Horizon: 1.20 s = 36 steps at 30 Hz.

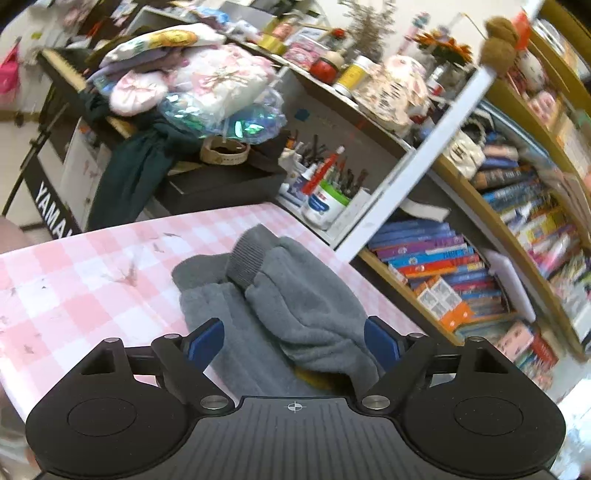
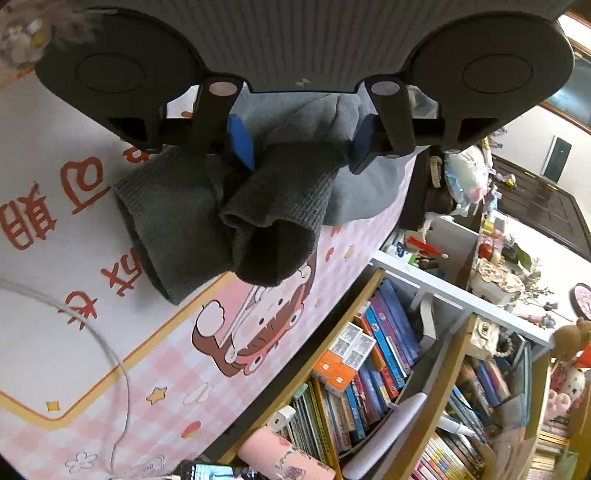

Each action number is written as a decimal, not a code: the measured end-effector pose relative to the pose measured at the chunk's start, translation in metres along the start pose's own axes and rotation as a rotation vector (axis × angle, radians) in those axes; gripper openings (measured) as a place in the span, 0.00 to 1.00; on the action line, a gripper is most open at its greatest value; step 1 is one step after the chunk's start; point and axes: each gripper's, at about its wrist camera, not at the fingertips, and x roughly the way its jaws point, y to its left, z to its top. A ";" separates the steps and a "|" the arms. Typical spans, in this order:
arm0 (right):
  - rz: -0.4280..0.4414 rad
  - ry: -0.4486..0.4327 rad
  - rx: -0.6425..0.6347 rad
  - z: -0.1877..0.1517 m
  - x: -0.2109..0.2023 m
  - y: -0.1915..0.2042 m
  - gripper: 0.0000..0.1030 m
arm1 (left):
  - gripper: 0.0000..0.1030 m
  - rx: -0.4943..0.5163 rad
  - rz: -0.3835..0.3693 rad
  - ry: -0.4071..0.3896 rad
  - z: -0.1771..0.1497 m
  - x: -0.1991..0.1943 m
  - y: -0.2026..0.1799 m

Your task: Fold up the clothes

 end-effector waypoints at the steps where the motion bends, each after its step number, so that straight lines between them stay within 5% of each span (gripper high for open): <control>1: -0.009 0.002 0.002 0.000 0.003 -0.001 0.45 | 0.80 -0.021 -0.005 0.002 0.003 0.002 0.003; 13: -0.065 -0.003 0.000 -0.001 0.013 -0.008 0.27 | 0.73 -0.231 -0.067 0.145 0.009 0.067 0.016; 14: -0.066 -0.004 0.000 -0.001 0.012 -0.009 0.26 | 0.68 -0.231 -0.072 0.142 0.010 0.070 0.015; 15: -0.067 -0.005 -0.002 -0.001 0.012 -0.009 0.24 | 0.47 -0.230 -0.075 0.138 0.012 0.073 0.014; 17: -0.072 -0.007 -0.010 0.000 0.013 -0.009 0.21 | 0.23 -0.196 -0.070 0.116 0.018 0.075 0.008; 20: -0.078 -0.013 -0.026 -0.002 0.013 -0.009 0.19 | 0.09 -0.061 -0.147 -0.037 0.030 0.051 -0.011; 23: -0.082 -0.022 -0.035 -0.004 0.013 -0.010 0.18 | 0.08 -0.057 -0.239 -0.145 0.035 0.025 -0.012; 28: -0.092 -0.036 -0.061 -0.004 0.011 -0.003 0.16 | 0.08 -0.163 0.009 0.009 0.009 0.036 0.026; 32: -0.075 -0.105 -0.164 0.018 0.003 0.030 0.14 | 0.09 -0.235 -0.001 0.037 -0.002 0.040 0.042; 36: 0.028 -0.293 -0.356 0.032 -0.029 0.083 0.13 | 0.09 -0.199 -0.002 0.036 0.001 0.038 0.035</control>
